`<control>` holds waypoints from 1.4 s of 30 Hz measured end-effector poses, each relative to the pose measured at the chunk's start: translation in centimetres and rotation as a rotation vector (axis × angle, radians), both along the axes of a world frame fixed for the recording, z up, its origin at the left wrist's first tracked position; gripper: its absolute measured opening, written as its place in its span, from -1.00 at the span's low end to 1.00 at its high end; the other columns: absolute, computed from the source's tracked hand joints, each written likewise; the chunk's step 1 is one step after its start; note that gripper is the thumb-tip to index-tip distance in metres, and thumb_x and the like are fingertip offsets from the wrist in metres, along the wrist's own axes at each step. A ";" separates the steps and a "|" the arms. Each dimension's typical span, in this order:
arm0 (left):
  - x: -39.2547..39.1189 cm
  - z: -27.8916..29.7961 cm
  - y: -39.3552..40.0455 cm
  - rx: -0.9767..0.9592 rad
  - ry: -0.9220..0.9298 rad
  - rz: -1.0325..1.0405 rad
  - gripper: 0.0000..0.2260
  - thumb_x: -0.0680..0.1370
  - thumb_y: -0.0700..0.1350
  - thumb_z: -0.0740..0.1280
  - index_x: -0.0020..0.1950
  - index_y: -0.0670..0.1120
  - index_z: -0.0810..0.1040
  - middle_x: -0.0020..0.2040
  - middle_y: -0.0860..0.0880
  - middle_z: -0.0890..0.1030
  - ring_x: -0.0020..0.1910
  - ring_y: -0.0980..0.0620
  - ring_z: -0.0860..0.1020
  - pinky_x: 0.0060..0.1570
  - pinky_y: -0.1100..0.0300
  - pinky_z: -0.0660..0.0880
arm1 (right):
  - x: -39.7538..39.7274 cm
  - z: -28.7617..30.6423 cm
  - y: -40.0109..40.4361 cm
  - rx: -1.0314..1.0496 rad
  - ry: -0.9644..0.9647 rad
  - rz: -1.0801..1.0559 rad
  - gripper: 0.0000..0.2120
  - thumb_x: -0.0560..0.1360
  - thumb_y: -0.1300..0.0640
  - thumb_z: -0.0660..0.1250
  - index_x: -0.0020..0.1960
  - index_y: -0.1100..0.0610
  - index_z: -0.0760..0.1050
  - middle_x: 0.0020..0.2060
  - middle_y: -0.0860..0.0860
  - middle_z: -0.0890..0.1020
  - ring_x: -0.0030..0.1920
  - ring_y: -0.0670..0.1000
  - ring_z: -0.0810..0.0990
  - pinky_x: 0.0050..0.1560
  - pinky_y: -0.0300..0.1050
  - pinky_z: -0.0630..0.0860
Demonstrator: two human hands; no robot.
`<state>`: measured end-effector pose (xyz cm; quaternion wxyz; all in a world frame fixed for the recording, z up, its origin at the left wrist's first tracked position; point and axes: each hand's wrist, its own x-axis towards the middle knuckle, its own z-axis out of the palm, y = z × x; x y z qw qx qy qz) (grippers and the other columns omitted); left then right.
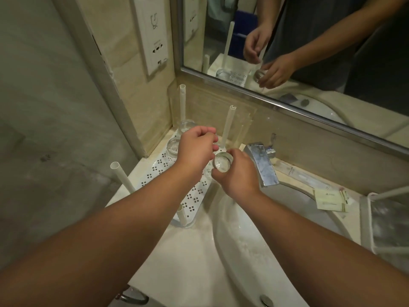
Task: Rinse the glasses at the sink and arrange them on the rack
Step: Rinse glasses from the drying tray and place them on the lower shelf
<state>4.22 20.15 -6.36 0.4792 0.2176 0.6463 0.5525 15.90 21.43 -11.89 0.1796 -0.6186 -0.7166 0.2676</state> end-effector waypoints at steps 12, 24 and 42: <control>5.1 0.3 -1.1 0.065 0.045 -0.012 -0.82 0.54 -0.29 0.25 -0.04 -0.06 0.60 -0.17 -0.01 0.62 -0.34 0.11 0.57 -0.23 0.15 0.53 | 4.8 2.9 -2.1 0.048 0.279 -0.187 -0.42 0.40 0.03 0.47 0.39 0.03 0.42 0.25 -0.01 0.53 0.22 -0.06 0.47 0.02 -0.34 0.24; 11.0 -1.2 -4.0 -0.095 -0.090 -0.131 -0.78 0.58 0.10 0.32 0.08 -0.02 0.52 -0.11 -0.03 0.58 -0.26 -0.01 0.59 -0.21 0.05 0.55 | 10.7 5.8 -4.9 0.083 0.483 -0.426 -0.65 0.40 -0.07 0.44 0.12 -0.20 0.39 -0.02 -0.15 0.60 -0.02 0.01 0.65 0.04 -0.03 0.56; 6.8 2.2 -4.6 0.075 -0.356 -0.335 -0.55 0.43 0.26 0.43 0.15 -0.01 0.62 0.06 0.00 0.70 0.14 -0.15 0.65 0.27 -0.17 0.48 | 8.2 7.3 -6.4 -0.017 0.547 -0.194 -0.54 0.38 -0.09 0.49 0.19 -0.14 0.36 0.00 -0.12 0.64 -0.04 -0.12 0.60 -0.01 -0.12 0.55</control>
